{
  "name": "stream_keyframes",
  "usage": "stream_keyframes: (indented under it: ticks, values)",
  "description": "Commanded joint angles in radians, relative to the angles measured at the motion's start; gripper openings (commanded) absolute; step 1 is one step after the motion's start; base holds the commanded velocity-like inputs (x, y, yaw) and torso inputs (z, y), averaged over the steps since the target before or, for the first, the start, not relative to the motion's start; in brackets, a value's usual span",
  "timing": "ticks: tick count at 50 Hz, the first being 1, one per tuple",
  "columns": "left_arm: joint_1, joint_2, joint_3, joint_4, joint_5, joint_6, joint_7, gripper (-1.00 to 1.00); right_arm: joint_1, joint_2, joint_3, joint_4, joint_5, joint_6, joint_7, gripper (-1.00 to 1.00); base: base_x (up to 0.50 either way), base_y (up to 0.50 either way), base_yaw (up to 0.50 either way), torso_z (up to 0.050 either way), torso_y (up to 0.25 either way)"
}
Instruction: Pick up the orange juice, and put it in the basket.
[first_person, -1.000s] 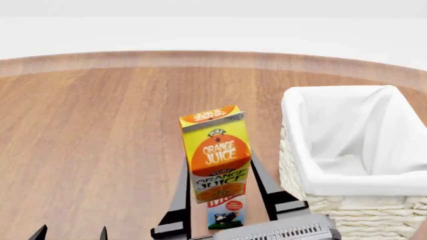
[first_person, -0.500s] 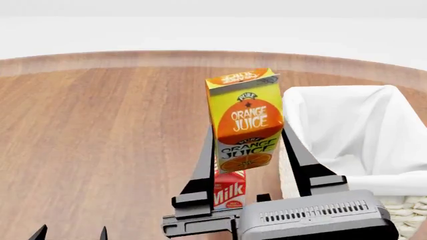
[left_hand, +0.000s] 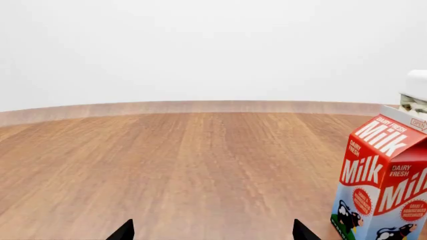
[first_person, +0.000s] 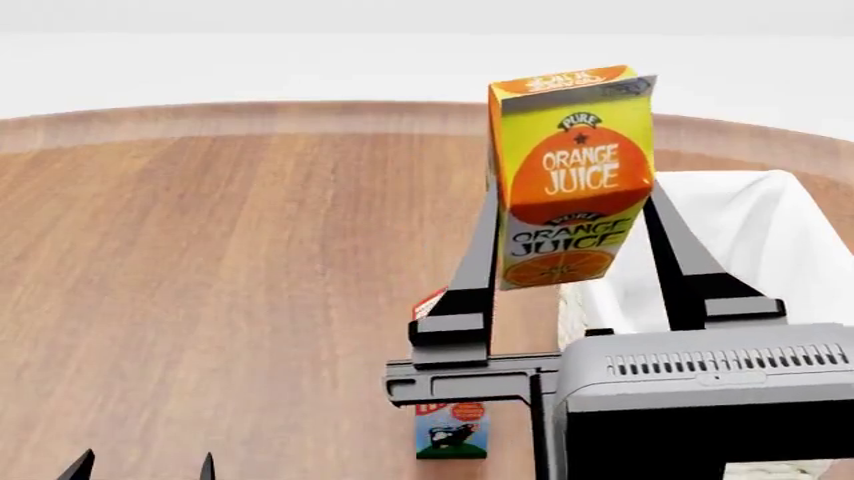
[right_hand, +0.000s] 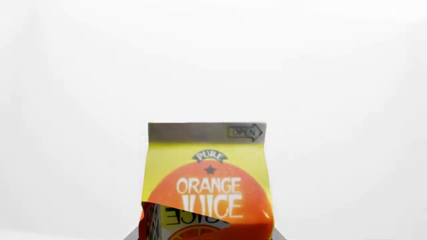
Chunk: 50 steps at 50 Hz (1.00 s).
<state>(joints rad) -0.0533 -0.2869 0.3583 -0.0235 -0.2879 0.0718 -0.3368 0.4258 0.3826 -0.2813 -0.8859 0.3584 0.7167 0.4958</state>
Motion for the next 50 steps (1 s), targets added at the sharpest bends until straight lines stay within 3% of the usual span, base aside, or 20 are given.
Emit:
stream_keyframes:
  ticks: [1, 26, 50]
  values:
    - [-0.001, -0.002, 0.003, 0.0, -0.002, 0.001, -0.003, 1.0, 0.032, 0.013, 0.056, 0.005, -0.014, 0.018, -0.016, -1.0, 0.0, 0.0, 0.0, 0.0, 0.0]
    - [-0.003, -0.007, 0.009, -0.001, -0.007, 0.003, -0.008, 1.0, 0.047, 0.052, 0.128, 0.069, -0.006, 0.008, -0.018, -1.0, 0.0, 0.0, 0.0, 0.0, 0.0]
    - [-0.004, -0.011, 0.015, -0.002, -0.011, 0.006, -0.013, 1.0, 0.02, 0.052, 0.156, 0.302, -0.034, -0.121, -0.048, -1.0, 0.0, 0.0, 0.0, 0.0, 0.001]
